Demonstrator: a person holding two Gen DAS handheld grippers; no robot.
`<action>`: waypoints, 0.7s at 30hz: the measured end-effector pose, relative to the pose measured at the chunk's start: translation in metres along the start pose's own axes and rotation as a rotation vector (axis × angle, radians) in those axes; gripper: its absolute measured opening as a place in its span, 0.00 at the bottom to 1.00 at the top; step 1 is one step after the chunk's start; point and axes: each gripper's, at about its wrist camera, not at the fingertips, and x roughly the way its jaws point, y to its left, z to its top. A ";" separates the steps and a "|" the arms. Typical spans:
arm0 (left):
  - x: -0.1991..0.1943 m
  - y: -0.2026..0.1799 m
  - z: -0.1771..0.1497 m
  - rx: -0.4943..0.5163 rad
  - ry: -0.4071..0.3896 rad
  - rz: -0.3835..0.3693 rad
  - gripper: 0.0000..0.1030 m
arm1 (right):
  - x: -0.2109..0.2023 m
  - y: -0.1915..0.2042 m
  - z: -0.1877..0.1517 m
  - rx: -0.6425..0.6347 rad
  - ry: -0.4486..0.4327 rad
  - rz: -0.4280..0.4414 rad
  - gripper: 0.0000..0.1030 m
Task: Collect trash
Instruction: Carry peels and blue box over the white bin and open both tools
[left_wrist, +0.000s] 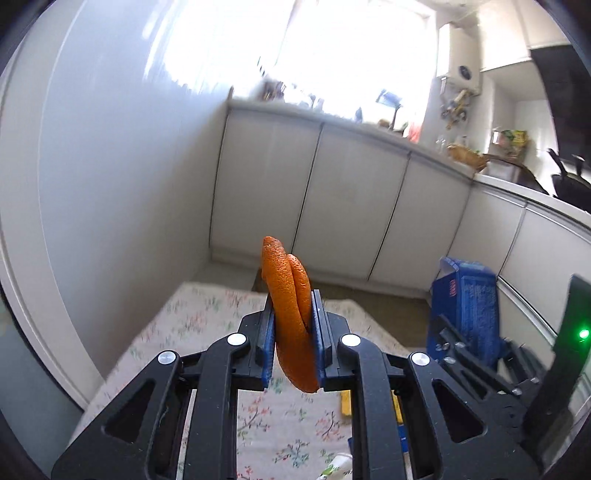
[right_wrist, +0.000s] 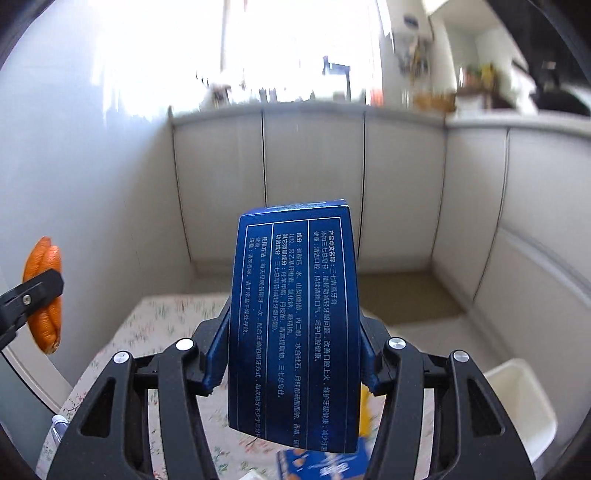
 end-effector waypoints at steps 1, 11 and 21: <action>-0.006 -0.007 0.002 0.009 -0.013 -0.007 0.16 | -0.005 -0.003 0.003 -0.001 -0.017 -0.002 0.54; -0.027 -0.084 -0.003 0.074 -0.051 -0.081 0.17 | -0.049 -0.080 0.026 0.000 -0.097 -0.062 0.54; -0.021 -0.168 -0.008 0.126 -0.028 -0.195 0.17 | -0.076 -0.165 0.031 -0.007 -0.108 -0.188 0.54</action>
